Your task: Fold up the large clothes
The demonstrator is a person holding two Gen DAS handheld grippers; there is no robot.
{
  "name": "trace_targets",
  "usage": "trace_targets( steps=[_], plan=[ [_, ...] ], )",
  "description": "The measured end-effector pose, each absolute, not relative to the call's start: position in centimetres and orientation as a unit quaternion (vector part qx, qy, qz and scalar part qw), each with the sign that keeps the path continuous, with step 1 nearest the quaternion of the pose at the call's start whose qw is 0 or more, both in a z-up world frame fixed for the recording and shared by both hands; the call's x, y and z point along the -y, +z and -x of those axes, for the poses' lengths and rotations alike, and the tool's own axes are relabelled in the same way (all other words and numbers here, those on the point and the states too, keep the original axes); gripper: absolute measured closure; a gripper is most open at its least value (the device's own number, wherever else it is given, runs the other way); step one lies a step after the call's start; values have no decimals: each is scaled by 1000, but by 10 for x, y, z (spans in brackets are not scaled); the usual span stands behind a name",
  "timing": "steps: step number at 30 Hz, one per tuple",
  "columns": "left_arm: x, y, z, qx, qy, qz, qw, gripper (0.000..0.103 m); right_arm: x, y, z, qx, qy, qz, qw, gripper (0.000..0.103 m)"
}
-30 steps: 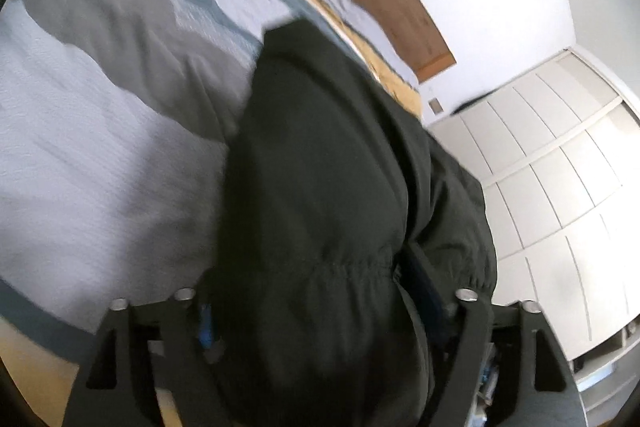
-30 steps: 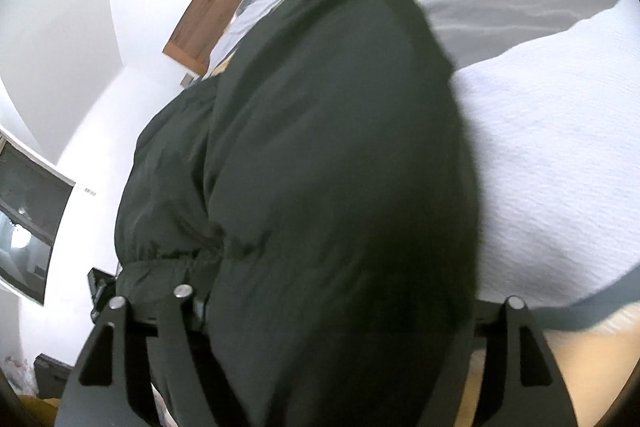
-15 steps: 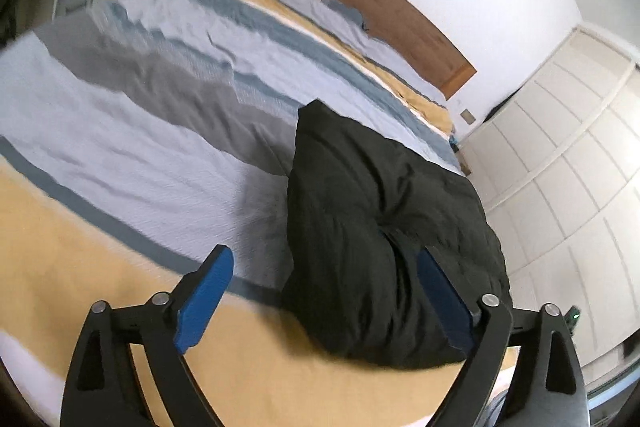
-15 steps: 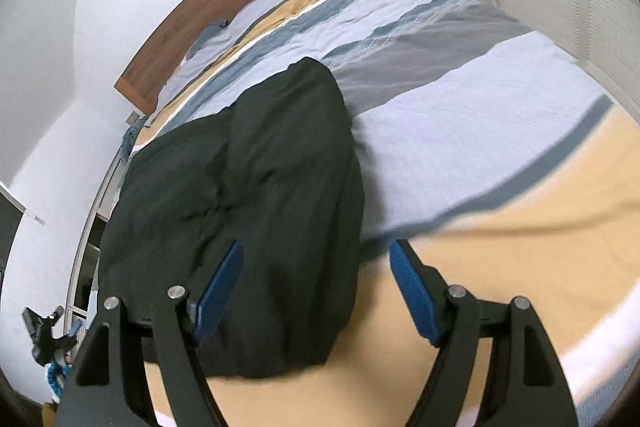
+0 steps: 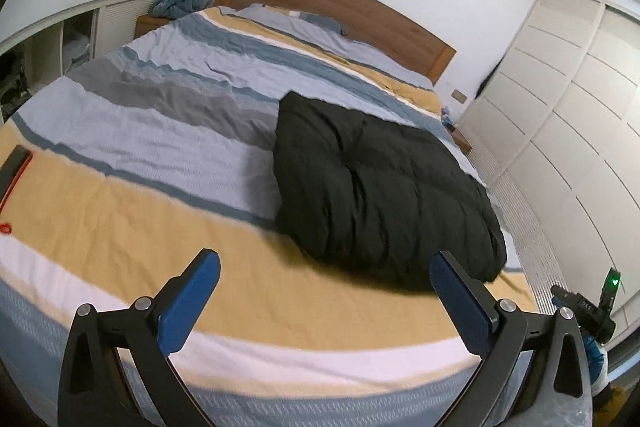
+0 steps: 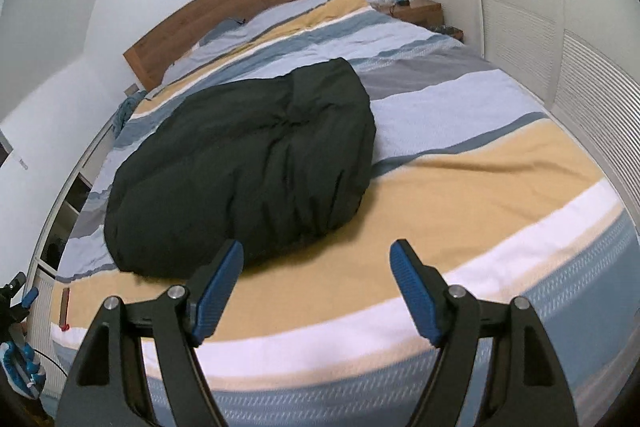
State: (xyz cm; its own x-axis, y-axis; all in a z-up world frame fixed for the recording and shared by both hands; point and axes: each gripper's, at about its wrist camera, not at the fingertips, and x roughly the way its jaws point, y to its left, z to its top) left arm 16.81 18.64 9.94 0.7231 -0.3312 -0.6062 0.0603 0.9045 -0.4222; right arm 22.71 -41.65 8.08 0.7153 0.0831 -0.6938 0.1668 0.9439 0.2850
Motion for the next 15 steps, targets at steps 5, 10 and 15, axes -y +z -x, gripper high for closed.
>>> trace_targets(
  steps=[5, 10, 15],
  plan=[
    [-161, 97, -138, -353, -106, 166, 915, 1, 390, 81, -197, -367, -32, -134, 920, 28],
    [-132, 98, -118, -350, -94, 131, 923, 1, 376, 83, -174, -353, -39, -126, 926, 28],
    [-106, 101, -100, -335, -67, 104, 934, 1, 363, 83, -155, -344, -51, -129, 929, 28]
  ],
)
